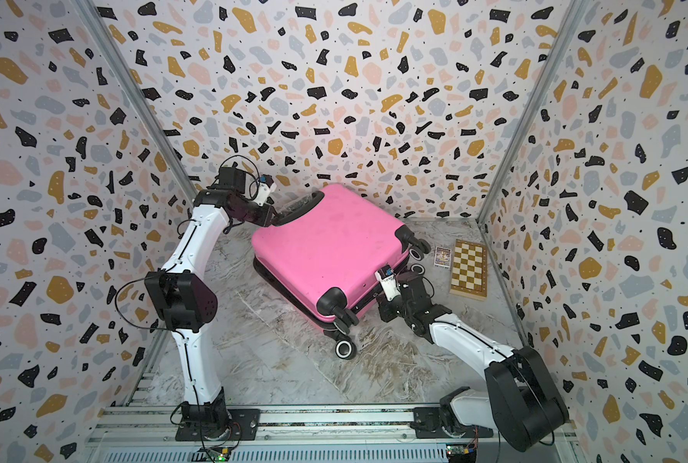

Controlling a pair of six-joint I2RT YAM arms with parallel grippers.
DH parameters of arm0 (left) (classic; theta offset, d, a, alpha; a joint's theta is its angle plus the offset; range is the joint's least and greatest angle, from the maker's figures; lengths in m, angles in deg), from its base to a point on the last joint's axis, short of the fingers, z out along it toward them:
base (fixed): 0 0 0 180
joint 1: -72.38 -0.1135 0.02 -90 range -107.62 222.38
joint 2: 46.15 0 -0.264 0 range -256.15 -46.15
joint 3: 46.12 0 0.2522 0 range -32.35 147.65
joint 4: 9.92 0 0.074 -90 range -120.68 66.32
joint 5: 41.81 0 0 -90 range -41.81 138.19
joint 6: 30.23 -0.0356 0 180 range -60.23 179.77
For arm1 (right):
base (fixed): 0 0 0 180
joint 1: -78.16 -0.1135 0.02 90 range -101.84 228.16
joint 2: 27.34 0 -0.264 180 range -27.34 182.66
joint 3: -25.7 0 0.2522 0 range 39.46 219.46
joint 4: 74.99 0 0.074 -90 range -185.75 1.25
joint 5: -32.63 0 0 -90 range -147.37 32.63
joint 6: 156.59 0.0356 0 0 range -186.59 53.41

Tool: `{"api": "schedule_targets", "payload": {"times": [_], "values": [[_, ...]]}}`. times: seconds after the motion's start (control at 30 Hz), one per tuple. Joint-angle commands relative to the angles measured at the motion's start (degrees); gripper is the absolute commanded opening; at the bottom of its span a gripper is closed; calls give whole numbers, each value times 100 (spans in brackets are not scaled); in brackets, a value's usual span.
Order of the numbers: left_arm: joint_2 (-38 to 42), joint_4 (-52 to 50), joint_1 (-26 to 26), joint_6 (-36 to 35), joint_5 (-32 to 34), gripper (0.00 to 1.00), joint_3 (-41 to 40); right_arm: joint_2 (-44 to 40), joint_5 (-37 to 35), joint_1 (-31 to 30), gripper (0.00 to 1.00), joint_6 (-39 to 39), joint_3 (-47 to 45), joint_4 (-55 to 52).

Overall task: Close the suitcase zippers
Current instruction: Zip the zipper on the suitcase.

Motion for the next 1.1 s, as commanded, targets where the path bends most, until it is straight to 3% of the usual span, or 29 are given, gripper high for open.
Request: {"api": "schedule_targets", "payload": {"times": [0.0, 0.17, 0.33, 0.43, 0.53, 0.7, 0.83, 1.07], "values": [[-203, -2261, 29, -13, -175, 38, -547, -12, -283, 22, 0, 65, 173, 8], [429, -2228, 51, 293, -361, 39, -953, -41, -45, 24, 0, 105, 155, 76], [1510, -1687, 489, 388, -3, 56, -1338, -46, 141, 20, 0, 135, 163, 122], [2183, -1143, 941, 164, 13, 60, -1805, -33, 116, 20, 0, 138, 181, 105], [2816, -602, 1432, -459, -287, 61, -2524, -56, 141, 18, 0, 137, 177, 60], [3545, -233, 2298, -2086, -649, 63, -3584, -142, 400, 19, 0, 136, 126, 8], [4043, 621, 3000, -3008, -331, 75, -4582, -209, 788, 28, 0, 190, 37, 7], [4796, 2293, 3499, -4496, 105, 89, -6168, -331, 1242, 29, 0, 333, -73, -26]]}}
